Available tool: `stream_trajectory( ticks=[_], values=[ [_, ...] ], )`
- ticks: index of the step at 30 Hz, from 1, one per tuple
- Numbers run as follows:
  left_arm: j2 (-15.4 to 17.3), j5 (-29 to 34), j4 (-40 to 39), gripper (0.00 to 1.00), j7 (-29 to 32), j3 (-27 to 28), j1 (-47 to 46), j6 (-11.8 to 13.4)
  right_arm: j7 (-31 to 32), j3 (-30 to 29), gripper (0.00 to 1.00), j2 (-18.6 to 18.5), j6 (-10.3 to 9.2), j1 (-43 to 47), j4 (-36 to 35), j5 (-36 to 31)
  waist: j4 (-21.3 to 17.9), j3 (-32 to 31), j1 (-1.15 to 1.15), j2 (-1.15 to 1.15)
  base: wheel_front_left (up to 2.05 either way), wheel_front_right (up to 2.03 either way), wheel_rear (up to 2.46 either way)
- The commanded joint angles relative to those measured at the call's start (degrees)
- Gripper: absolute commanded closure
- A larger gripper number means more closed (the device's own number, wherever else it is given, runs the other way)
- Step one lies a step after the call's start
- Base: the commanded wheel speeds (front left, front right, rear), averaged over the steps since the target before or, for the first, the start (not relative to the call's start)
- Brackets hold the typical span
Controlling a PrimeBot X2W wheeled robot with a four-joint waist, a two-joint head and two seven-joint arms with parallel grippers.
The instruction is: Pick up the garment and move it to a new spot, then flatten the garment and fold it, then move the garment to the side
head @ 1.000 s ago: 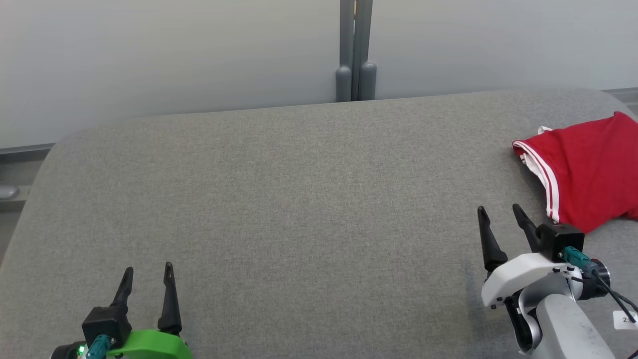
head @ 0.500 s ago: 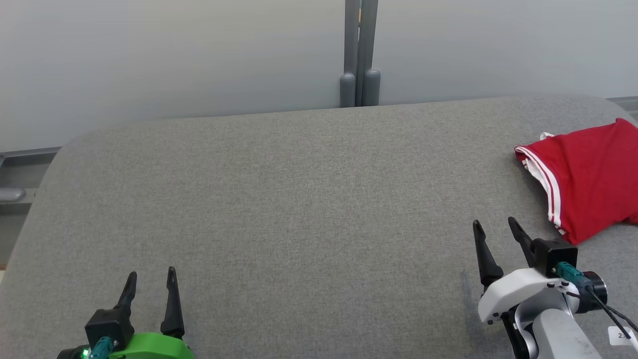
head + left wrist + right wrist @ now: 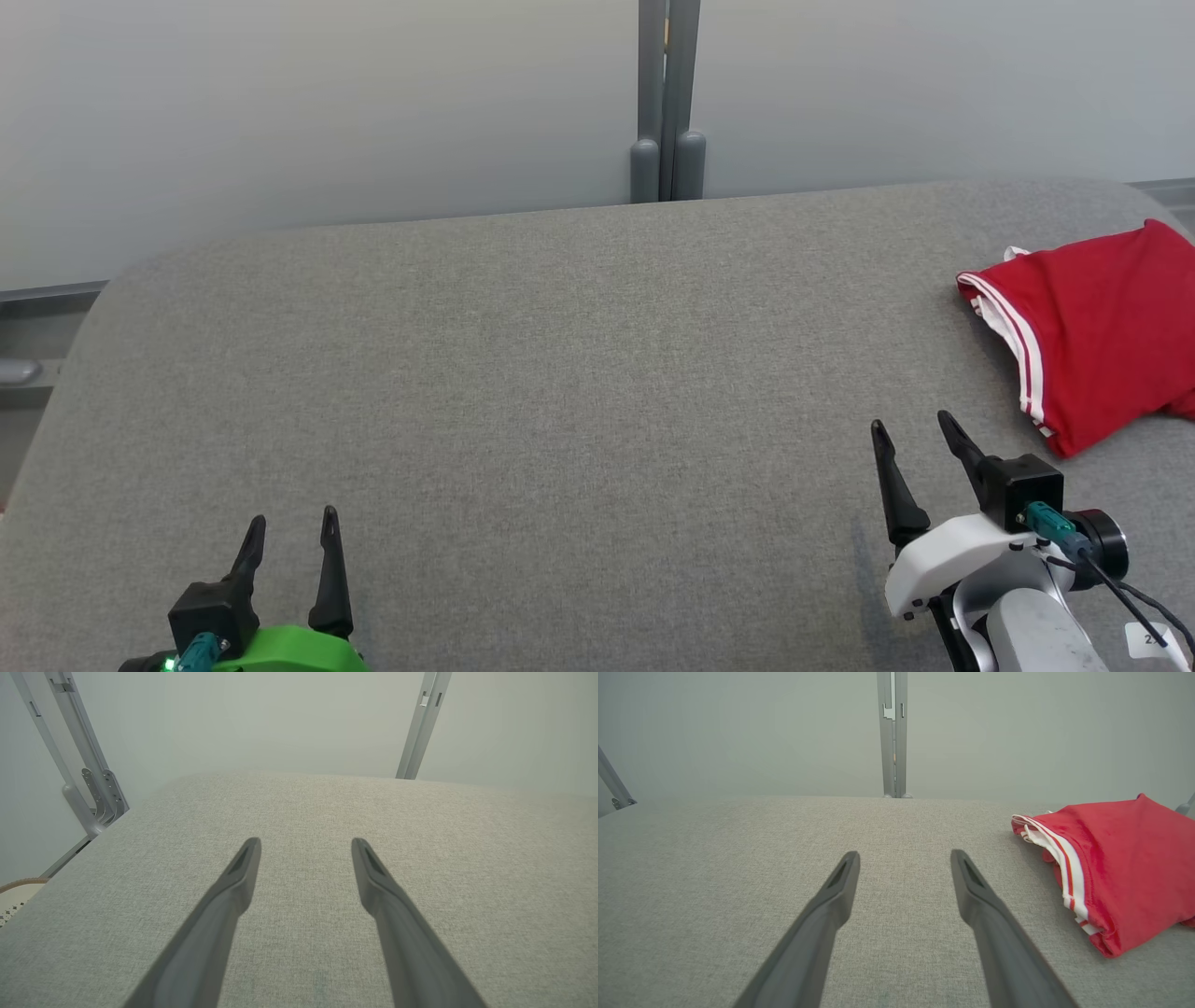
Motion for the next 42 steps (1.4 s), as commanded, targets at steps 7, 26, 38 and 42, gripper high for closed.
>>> stream_trajectory(
  ticks=[7,26,38,42],
  values=[
    [0.2,-0.3,0.6,0.00,0.1,-0.1,-0.4,0.1,-0.2,-0.4,0.00,-0.1,-0.06,0.7,-1.0,-0.6,-0.4,0.1,0.00,0.00,0.00,0.00,0.00],
    [0.2,-0.7,0.3,0.00,0.1,-1.6,-0.6,0.4,-0.2,-1.9,0.00,0.0,-0.05,1.5,-2.2,-1.1,-1.5,0.7,0.00,0.00,0.00,0.00,0.00],
    [0.0,-0.7,0.1,0.00,0.0,-1.7,-0.4,0.3,0.0,-1.9,0.00,0.1,0.00,0.5,-2.3,-1.1,-1.5,0.9,0.00,0.00,0.00,0.00,0.00],
    [0.0,-0.7,0.1,0.00,0.0,-1.8,-0.6,0.3,0.0,-1.8,0.00,0.1,-0.01,0.4,-2.4,-1.0,-1.4,1.0,0.00,0.00,0.00,0.00,0.00]
  ],
)
